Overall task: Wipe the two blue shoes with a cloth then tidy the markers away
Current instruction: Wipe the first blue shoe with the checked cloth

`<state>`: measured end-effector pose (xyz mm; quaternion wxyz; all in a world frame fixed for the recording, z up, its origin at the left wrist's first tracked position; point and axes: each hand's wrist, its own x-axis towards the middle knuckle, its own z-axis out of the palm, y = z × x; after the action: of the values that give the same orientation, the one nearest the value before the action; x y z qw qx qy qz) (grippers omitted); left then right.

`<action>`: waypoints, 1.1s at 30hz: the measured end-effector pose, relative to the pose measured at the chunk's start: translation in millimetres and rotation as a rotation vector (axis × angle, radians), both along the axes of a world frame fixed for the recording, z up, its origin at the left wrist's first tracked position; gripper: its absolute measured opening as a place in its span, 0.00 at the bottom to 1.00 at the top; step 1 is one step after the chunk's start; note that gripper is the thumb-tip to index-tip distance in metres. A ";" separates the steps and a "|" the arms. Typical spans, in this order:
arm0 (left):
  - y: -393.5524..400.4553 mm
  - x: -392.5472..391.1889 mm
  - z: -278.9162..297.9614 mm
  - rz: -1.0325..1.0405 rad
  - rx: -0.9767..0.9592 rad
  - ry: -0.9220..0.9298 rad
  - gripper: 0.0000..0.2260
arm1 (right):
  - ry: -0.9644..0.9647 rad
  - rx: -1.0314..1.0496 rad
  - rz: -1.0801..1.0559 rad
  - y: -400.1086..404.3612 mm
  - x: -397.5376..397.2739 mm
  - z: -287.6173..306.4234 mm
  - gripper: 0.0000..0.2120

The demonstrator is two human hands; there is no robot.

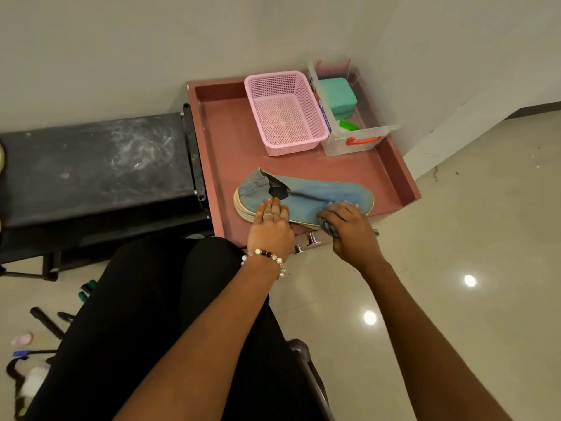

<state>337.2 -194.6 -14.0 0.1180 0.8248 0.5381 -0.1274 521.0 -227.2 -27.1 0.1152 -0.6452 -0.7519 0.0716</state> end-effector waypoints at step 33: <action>-1.1 5.4 5.7 0.048 -0.090 0.051 0.24 | -0.088 0.053 0.019 -9.6 12.1 -4.6 0.20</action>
<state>342.5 -195.7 -8.3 0.1441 0.8019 0.5545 -0.1694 533.1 -236.9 -31.7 0.0984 -0.6373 -0.7639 0.0241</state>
